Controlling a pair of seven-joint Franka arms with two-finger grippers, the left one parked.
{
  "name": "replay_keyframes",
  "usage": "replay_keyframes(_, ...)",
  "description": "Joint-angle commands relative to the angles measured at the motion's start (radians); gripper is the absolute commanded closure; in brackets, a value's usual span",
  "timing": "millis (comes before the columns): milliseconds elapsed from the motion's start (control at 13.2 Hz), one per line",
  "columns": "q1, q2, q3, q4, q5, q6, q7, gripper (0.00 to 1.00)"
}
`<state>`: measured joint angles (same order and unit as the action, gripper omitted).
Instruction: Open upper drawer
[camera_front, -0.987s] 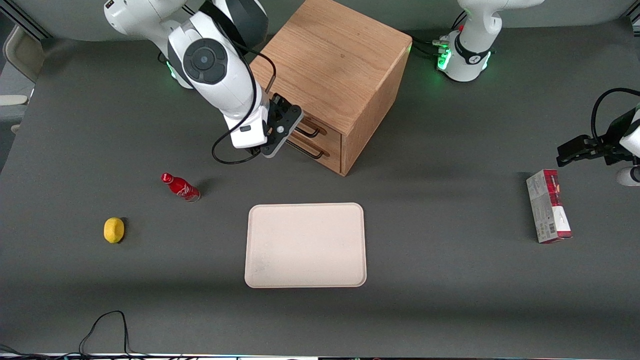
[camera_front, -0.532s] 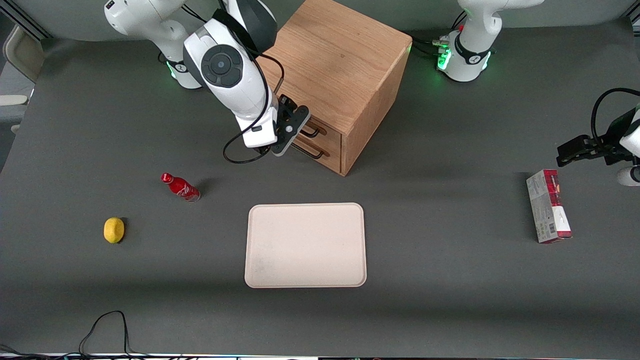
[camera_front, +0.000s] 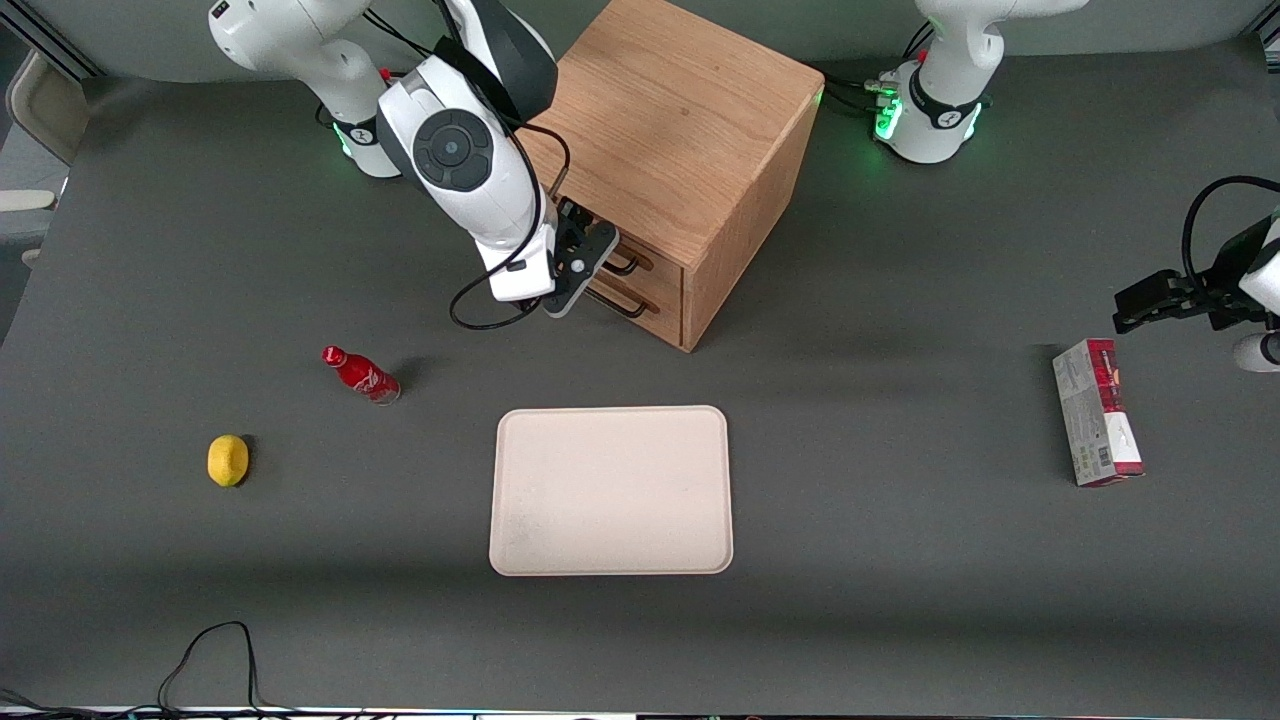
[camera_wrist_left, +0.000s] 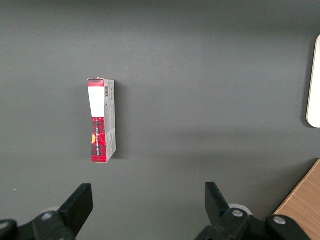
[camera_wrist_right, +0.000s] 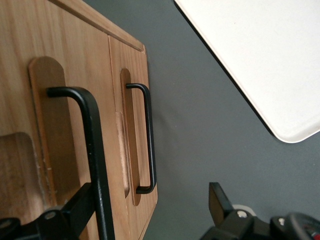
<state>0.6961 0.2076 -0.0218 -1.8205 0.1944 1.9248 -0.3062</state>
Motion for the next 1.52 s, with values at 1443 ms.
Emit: replay_keyframes(1443, -0.015, 0.033, -0.052, -0.008, -0.032, 0.1, -0.024, 0.0)
